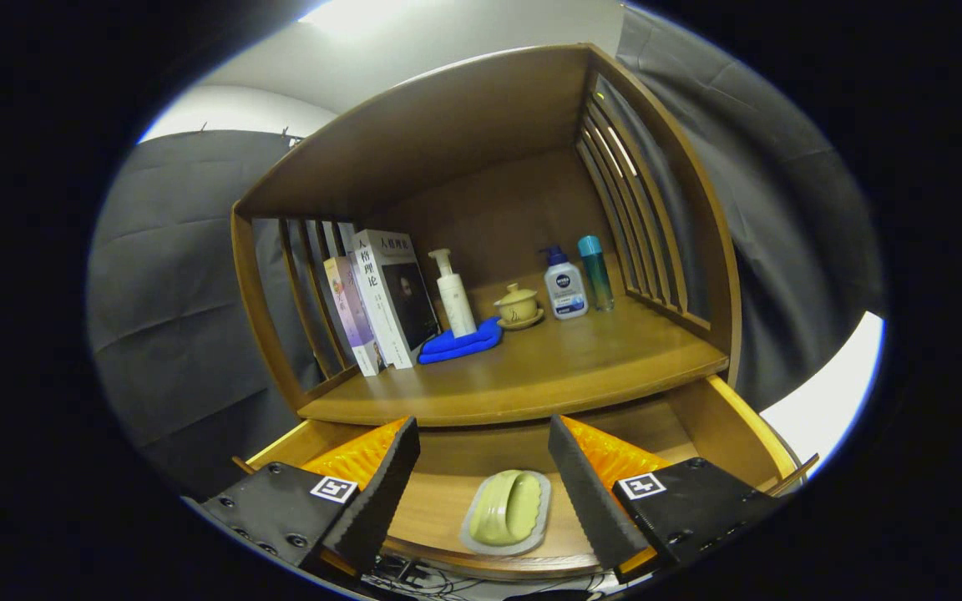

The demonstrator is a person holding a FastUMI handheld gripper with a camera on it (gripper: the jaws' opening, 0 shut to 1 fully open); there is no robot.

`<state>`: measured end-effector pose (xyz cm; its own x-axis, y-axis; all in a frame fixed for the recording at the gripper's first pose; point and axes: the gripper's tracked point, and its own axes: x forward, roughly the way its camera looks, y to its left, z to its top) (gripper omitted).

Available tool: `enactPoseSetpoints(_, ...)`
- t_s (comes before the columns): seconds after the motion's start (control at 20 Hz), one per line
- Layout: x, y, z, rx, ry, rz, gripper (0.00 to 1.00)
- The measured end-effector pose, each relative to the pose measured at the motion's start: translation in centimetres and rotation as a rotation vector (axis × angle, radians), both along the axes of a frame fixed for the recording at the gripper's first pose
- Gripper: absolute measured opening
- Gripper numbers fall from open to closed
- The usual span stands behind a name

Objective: Pull open the drawer, take out the items inside it, and place them on the countertop above the cabinet.

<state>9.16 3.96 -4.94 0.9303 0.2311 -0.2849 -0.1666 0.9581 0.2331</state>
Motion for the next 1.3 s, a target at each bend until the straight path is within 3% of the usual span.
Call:
enactPoseSetpoints(0.25,1.8,-1.9,0.0,-0.048,-0.070,0.001,0.97)
enactPoseSetpoints(0.55,-2.0,-1.7,-3.0,-0.185,-0.081,0.077,0.98)
enactPoseSetpoints(0.8,-1.9,-0.3,0.0,-0.158,-0.127,0.077,0.98)
enactPoseSetpoints(0.9,-0.8,0.6,-0.4,-0.147,-0.066,0.078,0.98)
enactPoseSetpoints(1.05,1.4,0.9,0.5,-0.326,-0.043,0.089,0.98)
enactPoseSetpoints(1.15,1.6,3.4,-0.7,-0.326,0.048,0.153,0.98)
enactPoseSetpoints(1.3,2.4,4.7,-3.4,-0.285,0.205,0.176,0.99)
